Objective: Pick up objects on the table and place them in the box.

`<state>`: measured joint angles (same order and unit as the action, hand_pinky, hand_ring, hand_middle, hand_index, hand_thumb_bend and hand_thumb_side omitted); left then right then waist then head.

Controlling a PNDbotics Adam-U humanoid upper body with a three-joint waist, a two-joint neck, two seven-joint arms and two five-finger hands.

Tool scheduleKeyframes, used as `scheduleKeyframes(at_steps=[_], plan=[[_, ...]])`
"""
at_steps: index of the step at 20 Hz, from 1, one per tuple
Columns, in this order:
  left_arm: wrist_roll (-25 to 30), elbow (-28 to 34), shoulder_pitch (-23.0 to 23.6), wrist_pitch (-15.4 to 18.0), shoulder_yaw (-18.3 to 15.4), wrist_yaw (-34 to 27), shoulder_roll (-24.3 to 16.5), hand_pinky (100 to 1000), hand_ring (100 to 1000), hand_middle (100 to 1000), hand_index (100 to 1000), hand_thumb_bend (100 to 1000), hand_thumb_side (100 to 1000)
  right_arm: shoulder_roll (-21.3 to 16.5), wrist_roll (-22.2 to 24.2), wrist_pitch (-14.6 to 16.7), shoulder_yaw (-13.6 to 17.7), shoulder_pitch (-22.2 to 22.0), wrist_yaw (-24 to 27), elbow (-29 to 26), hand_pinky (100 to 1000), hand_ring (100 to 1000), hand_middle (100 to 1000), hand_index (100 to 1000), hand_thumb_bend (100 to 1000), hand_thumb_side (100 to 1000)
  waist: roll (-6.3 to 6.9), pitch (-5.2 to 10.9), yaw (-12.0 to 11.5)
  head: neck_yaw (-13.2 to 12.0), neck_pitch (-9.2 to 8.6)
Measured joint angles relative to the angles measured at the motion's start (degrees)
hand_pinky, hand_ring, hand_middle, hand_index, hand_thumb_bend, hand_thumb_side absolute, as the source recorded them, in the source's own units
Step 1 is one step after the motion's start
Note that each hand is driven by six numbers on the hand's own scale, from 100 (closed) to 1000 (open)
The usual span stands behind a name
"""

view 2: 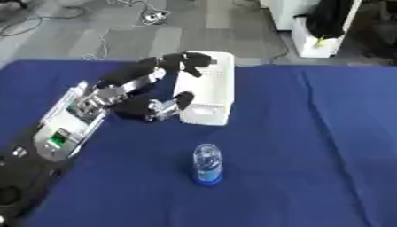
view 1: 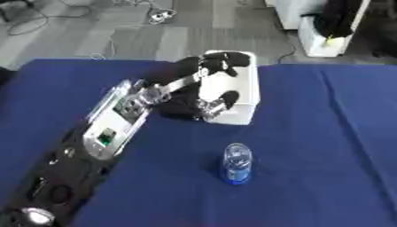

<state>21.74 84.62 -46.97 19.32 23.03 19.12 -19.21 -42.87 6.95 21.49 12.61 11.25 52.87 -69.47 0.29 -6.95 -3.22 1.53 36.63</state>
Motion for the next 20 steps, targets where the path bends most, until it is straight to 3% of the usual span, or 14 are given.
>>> scheduleKeyframes(at_steps=[11, 20], plan=[[2.61, 2.44, 0.51, 1.94, 1.69, 0.20, -0.47, 833, 831, 958, 956, 100, 869, 0.00, 0.13, -0.29, 0.00, 0.23, 0.00, 0.00, 901, 836, 827, 867, 100, 1000, 0.20, -0.45, -0.07, 0.04, -0.99], [7.63, 4.28, 0.56, 4.06, 3.12, 2.69, -0.47, 848, 845, 968, 952, 100, 887, 0.01, 0.21, -0.37, 0.01, 0.47, -0.06, 0.01, 901, 835, 827, 867, 100, 1000, 0.22, -0.71, -0.04, 0.48, -1.05]])
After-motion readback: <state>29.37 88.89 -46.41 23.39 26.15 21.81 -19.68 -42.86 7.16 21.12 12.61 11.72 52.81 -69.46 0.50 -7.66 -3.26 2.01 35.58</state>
